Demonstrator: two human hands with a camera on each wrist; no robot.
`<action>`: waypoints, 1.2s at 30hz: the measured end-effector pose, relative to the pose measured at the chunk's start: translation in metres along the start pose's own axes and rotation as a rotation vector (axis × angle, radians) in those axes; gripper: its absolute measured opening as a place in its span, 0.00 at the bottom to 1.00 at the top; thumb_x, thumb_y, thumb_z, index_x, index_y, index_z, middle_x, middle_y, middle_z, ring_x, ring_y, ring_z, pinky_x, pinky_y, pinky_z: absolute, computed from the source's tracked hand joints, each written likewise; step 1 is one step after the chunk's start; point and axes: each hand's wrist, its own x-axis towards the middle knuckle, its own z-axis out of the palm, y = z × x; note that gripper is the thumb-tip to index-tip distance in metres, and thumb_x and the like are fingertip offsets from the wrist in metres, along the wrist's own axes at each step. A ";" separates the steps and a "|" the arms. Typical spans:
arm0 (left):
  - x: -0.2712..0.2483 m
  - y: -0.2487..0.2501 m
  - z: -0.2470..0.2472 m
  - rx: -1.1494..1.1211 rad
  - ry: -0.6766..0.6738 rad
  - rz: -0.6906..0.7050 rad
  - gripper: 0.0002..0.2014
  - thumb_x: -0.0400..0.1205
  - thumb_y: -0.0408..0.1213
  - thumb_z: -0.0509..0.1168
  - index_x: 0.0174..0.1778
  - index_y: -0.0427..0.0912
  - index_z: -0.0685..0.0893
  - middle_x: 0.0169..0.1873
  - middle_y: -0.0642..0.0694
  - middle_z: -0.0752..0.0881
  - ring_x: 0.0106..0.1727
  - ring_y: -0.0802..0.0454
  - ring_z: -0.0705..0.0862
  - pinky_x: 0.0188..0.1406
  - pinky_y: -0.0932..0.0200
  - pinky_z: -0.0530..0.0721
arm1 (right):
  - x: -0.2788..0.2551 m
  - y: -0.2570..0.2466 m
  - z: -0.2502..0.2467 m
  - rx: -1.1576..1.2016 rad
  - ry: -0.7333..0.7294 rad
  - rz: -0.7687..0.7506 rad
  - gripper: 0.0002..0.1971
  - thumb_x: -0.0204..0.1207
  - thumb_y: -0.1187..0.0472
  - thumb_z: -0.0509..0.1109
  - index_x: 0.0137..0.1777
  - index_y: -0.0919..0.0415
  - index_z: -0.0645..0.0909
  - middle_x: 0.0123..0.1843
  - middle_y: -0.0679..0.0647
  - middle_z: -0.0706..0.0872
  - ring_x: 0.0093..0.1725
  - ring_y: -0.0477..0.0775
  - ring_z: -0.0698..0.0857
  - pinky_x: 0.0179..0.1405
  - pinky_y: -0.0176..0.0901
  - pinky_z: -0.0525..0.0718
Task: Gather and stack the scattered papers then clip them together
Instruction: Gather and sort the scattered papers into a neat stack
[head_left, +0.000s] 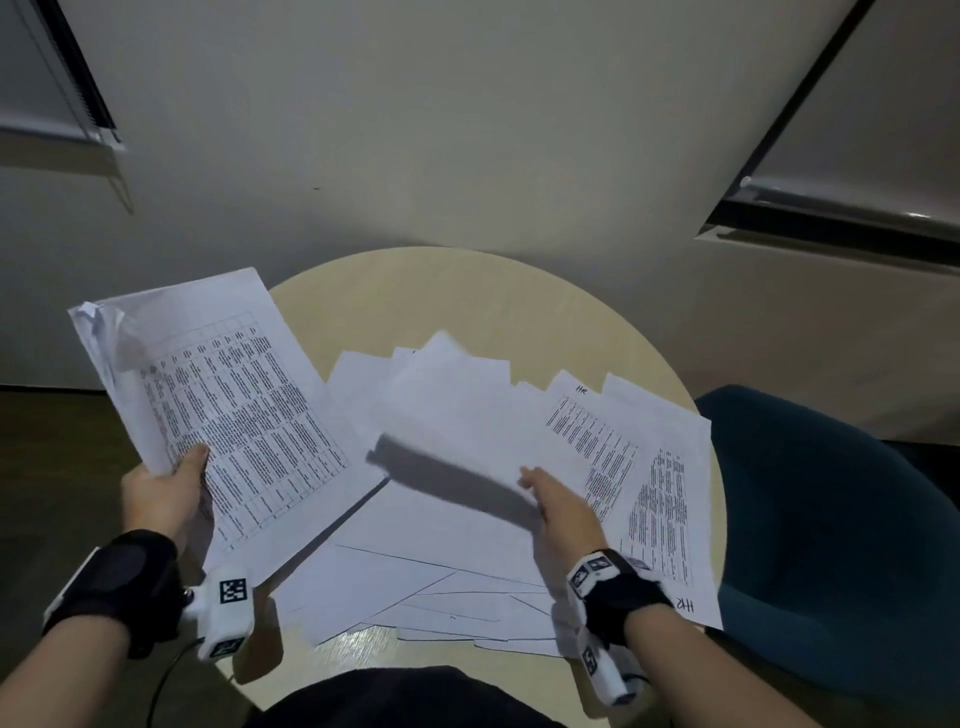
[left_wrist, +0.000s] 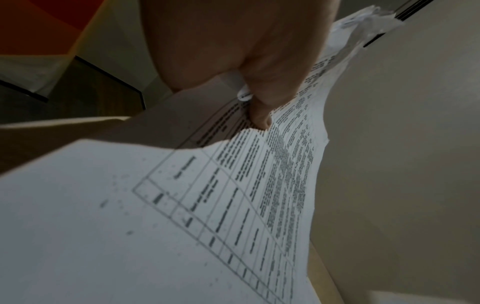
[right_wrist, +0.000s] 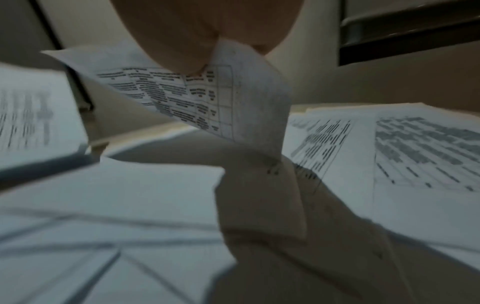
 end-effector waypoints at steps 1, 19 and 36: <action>-0.001 -0.001 -0.002 0.006 -0.005 -0.003 0.20 0.81 0.40 0.68 0.63 0.27 0.81 0.49 0.37 0.84 0.48 0.45 0.80 0.49 0.51 0.75 | -0.001 0.003 0.013 -0.117 -0.142 -0.057 0.17 0.80 0.60 0.64 0.68 0.51 0.71 0.65 0.47 0.79 0.62 0.49 0.79 0.72 0.47 0.71; -0.011 0.003 0.005 0.020 0.010 0.002 0.20 0.82 0.41 0.68 0.64 0.29 0.81 0.53 0.36 0.85 0.51 0.41 0.83 0.56 0.48 0.78 | 0.012 0.007 0.001 -0.127 -0.098 0.149 0.14 0.74 0.75 0.58 0.54 0.61 0.76 0.46 0.63 0.87 0.47 0.63 0.86 0.41 0.49 0.80; -0.063 -0.047 0.094 0.494 -0.629 -0.088 0.13 0.82 0.30 0.66 0.32 0.34 0.74 0.17 0.40 0.75 0.13 0.50 0.71 0.14 0.65 0.69 | 0.008 0.001 -0.040 0.408 -0.243 0.400 0.14 0.86 0.55 0.58 0.38 0.52 0.74 0.27 0.43 0.77 0.27 0.42 0.76 0.28 0.37 0.71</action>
